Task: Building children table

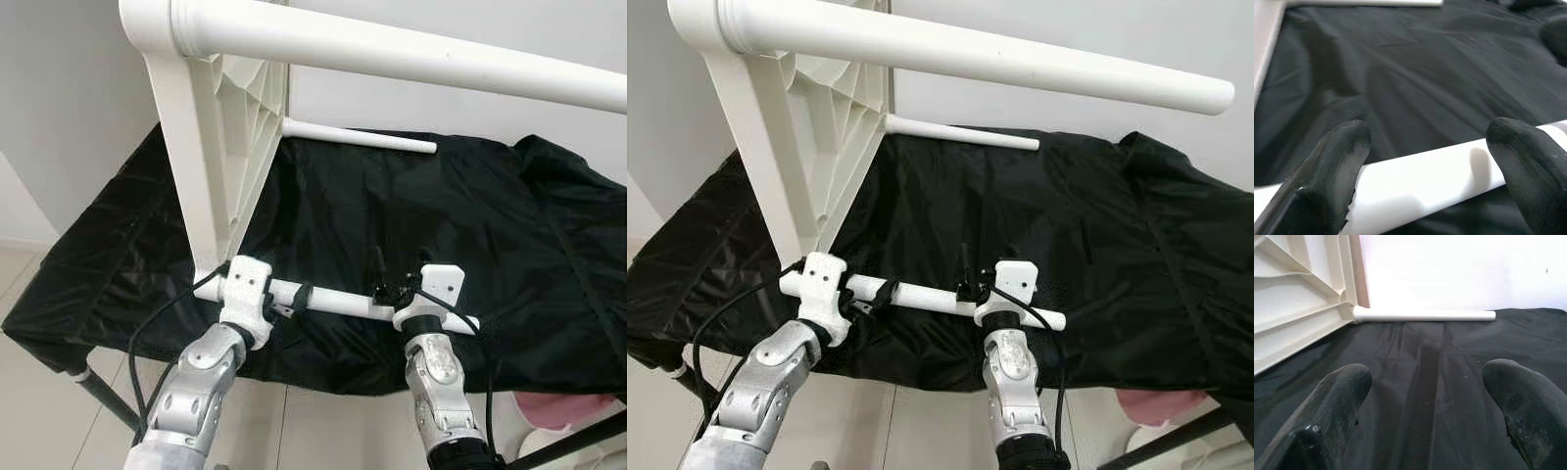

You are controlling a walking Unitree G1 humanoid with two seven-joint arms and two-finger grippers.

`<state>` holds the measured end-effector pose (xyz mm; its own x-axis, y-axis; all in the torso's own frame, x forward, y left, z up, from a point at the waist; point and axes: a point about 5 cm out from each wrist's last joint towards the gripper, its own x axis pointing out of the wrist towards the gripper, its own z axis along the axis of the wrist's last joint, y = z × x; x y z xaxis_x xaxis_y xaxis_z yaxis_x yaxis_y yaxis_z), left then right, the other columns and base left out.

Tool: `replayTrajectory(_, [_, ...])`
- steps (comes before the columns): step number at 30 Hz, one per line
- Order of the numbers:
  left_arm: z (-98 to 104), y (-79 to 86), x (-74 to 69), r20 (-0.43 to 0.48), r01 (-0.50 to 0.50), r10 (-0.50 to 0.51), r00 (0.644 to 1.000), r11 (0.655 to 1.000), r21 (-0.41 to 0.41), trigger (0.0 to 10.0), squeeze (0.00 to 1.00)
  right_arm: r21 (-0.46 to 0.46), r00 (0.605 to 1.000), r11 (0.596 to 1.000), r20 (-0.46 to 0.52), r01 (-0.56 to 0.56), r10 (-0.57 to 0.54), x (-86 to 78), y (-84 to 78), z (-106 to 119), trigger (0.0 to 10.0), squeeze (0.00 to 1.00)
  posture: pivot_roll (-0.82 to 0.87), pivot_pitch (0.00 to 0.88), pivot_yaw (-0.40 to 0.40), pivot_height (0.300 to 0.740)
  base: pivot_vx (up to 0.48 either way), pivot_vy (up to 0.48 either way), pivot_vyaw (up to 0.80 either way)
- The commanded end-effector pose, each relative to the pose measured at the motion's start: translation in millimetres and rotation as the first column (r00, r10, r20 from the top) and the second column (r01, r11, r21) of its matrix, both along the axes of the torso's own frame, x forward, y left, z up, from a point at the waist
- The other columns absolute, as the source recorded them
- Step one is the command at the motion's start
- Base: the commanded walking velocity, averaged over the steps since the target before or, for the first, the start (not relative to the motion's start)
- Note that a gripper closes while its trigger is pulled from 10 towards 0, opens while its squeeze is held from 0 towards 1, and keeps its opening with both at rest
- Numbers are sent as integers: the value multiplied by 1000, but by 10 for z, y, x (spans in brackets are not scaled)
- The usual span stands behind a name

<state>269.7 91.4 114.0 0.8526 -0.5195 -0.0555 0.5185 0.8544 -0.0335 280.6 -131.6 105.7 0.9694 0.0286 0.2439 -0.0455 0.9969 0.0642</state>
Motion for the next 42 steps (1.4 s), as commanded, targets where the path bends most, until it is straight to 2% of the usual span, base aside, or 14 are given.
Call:
replayTrajectory(1, [42,-41,-38,26,80,-80,997,997,-5,10000,0,-11,1000,1000,-14,-5,5,19,12,-13,10000,0,-18,0,-26,740,0,0,0])
replayTrajectory(2, [75,-63,-83,41,129,-128,991,992,-15,10000,0,-13,1000,1000,-12,-10,10,25,20,-6,10000,0,-17,0,-28,740,0,0,0])
replayTrajectory(4, [98,-85,-110,53,163,-162,985,986,-21,10000,0,-16,1000,1000,-10,-13,12,29,22,3,10000,0,-13,0,-30,740,0,0,0])
replayTrajectory(6, [111,-80,-115,65,163,-160,985,986,-42,10000,0,-15,1000,1000,-8,-16,16,32,29,12,10000,0,-5,0,-36,740,0,0,0])
replayTrajectory(8, [87,-24,-25,99,69,-61,993,994,-80,10000,0,-4,1000,1000,-1,-13,13,46,43,36,10000,0,-9,4,-36,740,0,0,0])
replayTrajectory(10, [87,-24,-25,99,69,-61,993,994,-80,10000,0,-4,1000,1000,-1,-13,13,46,43,36,10000,0,-9,4,-36,740,0,0,0])
replayTrajectory(12, [57,14,119,105,-52,64,992,992,-112,10000,0,20,1000,1000,0,4,-4,88,51,63,10000,0,-14,12,-40,740,0,0,0])
replayTrajectory(15, [58,20,170,112,-93,106,988,989,-114,10000,0,29,1000,1000,-2,10,-10,107,56,73,10000,0,-14,12,-40,740,0,0,0])
replayTrajectory(17, [108,21,235,114,-162,180,977,976,-146,10000,0,36,1000,999,4,25,-25,134,74,118,10000,0,-28,12,-32,740,0,0,0])
replayTrajectory(20, [152,-10,286,96,-208,226,969,963,-173,10000,0,24,999,999,12,46,-47,147,91,162,10000,0,-27,17,-38,740,0,0,0])
replayTrajectory(26, [208,-14,345,101,-223,242,965,959,-173,10000,0,16,999,999,13,52,-52,166,120,191,10000,0,-26,20,-39,740,0,0,0])
replayTrajectory(30, [158,37,449,65,-267,277,959,954,-137,10000,0,-13,997,997,-26,76,-76,217,100,191,10000,0,-26,18,-38,740,0,0,0])
replayTrajectory(35, [203,-30,550,44,-273,283,958,947,-167,10000,0,-8,999,999,-8,48,-48,239,96,242,10000,0,-11,15,-43,740,0,0,0])
replayTrajectory(42, [230,-50,539,80,-240,252,964,962,-129,10000,0,-20,999,999,3,45,-45,248,115,256,10000,0,2,19,-39,740,0,0,0])
